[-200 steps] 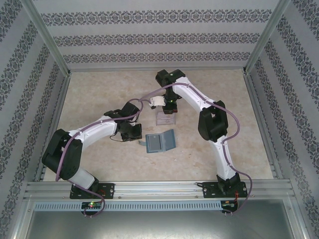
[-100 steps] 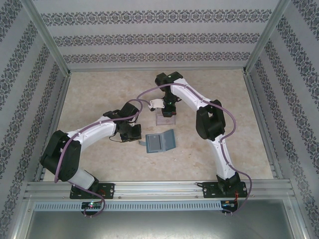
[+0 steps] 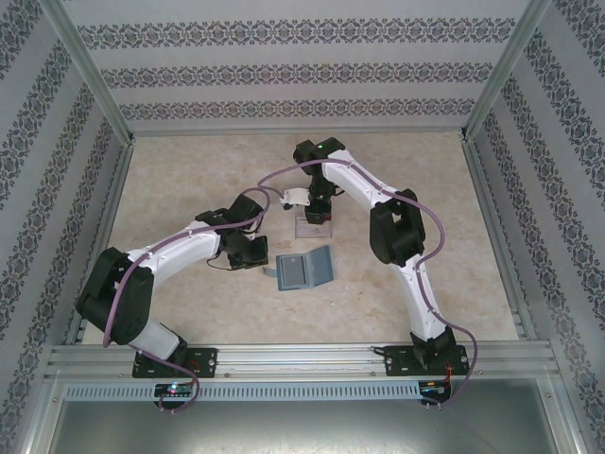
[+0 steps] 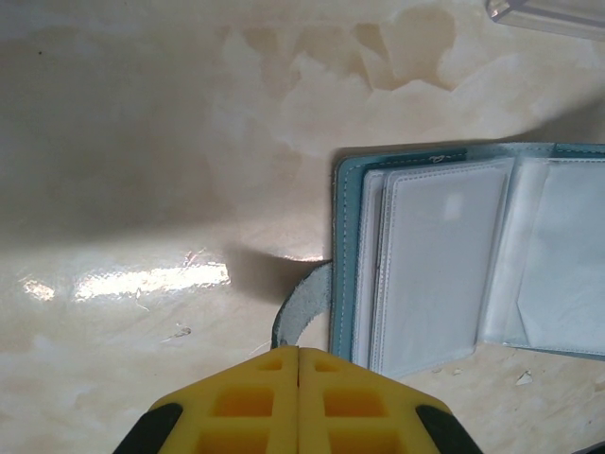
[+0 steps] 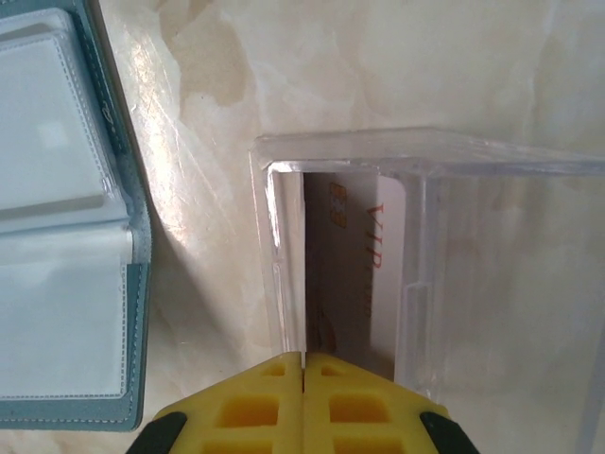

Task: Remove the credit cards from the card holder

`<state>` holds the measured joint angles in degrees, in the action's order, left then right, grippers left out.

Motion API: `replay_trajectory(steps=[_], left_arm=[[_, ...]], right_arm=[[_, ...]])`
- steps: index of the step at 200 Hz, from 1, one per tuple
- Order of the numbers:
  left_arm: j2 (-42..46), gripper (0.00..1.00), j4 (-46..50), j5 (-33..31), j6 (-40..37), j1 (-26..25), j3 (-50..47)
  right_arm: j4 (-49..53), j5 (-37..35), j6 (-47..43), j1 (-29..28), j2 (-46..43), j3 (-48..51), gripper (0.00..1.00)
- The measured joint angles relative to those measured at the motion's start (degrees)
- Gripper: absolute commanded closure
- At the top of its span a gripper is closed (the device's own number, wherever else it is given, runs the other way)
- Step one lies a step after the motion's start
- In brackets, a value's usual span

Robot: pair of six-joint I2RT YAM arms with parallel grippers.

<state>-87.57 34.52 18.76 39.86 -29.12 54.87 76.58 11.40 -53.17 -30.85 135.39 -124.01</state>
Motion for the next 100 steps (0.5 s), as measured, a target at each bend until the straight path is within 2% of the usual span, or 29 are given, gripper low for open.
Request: replay_trajectory(steps=[26,42,100], left_arm=[[0.2,0.93,0.0,0.0,-0.1,0.0,0.0],[0.2,0.93,0.0,0.0,-0.3,0.0,0.0],[0.2,0.93,0.0,0.0,-0.6,0.0,0.0]], right_arm=[[0.0,0.0,1.5,0.0,0.1,0.0,0.88],[-0.1,0.0,2.2,0.0,0.1,0.0,0.84],[-0.5,-1.7,3.8,0.0,-0.1,0.0,0.80]])
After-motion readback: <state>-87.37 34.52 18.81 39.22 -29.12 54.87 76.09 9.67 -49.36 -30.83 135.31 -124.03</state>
